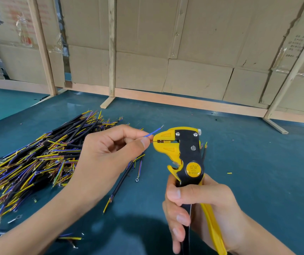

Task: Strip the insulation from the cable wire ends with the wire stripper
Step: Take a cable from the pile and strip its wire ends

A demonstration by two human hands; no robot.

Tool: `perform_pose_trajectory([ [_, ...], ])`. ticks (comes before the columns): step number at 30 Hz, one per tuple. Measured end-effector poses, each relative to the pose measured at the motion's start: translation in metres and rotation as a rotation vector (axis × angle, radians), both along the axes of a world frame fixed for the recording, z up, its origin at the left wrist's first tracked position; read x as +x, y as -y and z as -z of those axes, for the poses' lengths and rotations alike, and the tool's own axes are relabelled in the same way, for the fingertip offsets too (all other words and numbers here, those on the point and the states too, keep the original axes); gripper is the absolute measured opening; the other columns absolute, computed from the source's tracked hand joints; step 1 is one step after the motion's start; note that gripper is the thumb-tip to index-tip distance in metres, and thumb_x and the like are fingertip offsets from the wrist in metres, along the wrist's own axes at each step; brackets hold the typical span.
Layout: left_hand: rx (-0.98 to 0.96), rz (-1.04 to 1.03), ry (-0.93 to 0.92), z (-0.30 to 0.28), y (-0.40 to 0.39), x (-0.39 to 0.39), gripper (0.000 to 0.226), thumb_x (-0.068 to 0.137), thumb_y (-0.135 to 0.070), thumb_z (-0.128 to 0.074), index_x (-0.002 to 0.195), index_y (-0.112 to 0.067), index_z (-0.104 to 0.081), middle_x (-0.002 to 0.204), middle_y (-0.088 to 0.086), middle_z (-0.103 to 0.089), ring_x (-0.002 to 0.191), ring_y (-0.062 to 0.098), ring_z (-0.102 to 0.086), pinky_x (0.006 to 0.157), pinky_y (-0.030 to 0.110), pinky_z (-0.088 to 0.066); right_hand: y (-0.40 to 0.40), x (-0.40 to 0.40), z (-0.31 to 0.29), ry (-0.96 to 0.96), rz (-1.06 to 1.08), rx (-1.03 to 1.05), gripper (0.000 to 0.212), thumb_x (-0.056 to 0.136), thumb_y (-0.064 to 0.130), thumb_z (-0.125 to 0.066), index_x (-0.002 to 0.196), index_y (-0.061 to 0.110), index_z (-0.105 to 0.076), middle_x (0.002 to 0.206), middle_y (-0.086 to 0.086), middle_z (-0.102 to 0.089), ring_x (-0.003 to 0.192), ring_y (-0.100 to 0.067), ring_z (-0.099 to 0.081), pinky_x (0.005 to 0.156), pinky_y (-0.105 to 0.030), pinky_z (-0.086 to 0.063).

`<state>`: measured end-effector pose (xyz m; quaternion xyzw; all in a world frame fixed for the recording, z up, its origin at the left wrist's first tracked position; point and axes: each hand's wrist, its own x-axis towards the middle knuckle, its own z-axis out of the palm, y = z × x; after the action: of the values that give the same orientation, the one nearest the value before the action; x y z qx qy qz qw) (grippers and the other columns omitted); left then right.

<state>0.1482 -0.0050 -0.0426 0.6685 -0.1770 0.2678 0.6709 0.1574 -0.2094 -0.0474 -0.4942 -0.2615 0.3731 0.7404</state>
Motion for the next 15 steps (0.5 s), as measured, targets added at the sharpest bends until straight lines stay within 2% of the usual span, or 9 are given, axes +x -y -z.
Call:
perform_pose_trajectory([
  [3,0.027,-0.007,-0.006,0.002,0.0,0.002,0.008,0.084,-0.019,-0.073,0.088,-0.02,-0.08,0.055,-0.018,-0.051,0.048,-0.002,-0.041,0.05,0.005,-0.033,-0.004,0.003,-0.004,-0.02,0.078,-0.06,0.028,0.072,0.016,-0.071,0.055,0.012,-0.048,0.044,-0.006,-0.038,0.035,-0.021,-0.042,0.041,-0.025,-0.044],
  [6,0.012,-0.024,-0.05,0.005,0.0,0.003,0.011,0.084,-0.019,-0.07,0.088,-0.019,-0.08,0.055,-0.016,-0.051,0.048,-0.001,-0.04,0.049,0.007,-0.032,-0.006,0.003,0.001,-0.001,0.133,-0.07,0.03,0.071,0.016,-0.072,0.056,0.011,-0.047,0.043,-0.007,-0.037,0.035,-0.021,-0.041,0.041,-0.025,-0.044],
  [10,0.056,-0.011,-0.049,0.003,-0.002,0.004,0.012,0.085,-0.02,-0.069,0.089,-0.021,-0.08,0.054,-0.016,-0.052,0.046,-0.001,-0.039,0.048,0.005,-0.031,-0.006,0.003,0.001,0.044,0.103,-0.07,0.029,0.075,0.016,-0.07,0.055,0.012,-0.049,0.044,-0.006,-0.04,0.037,-0.021,-0.043,0.042,-0.027,-0.046],
  [13,0.085,-0.025,-0.028,-0.001,-0.011,0.005,0.012,0.085,-0.026,-0.074,0.094,-0.02,-0.08,0.055,-0.016,-0.051,0.045,-0.002,-0.038,0.046,0.007,-0.03,-0.002,0.005,-0.001,0.029,0.156,-0.038,0.03,0.074,0.016,-0.071,0.057,0.012,-0.047,0.045,-0.005,-0.037,0.037,-0.021,-0.04,0.041,-0.027,-0.046],
  [15,0.045,-0.096,-0.025,-0.004,-0.028,0.009,0.02,0.083,-0.036,-0.073,0.094,-0.022,-0.08,0.055,-0.012,-0.044,0.046,0.007,-0.03,0.045,0.016,-0.024,0.008,0.011,-0.008,0.009,0.225,0.008,0.033,0.069,0.017,-0.075,0.059,0.012,-0.044,0.045,-0.004,-0.034,0.037,-0.021,-0.037,0.039,-0.028,-0.046],
])
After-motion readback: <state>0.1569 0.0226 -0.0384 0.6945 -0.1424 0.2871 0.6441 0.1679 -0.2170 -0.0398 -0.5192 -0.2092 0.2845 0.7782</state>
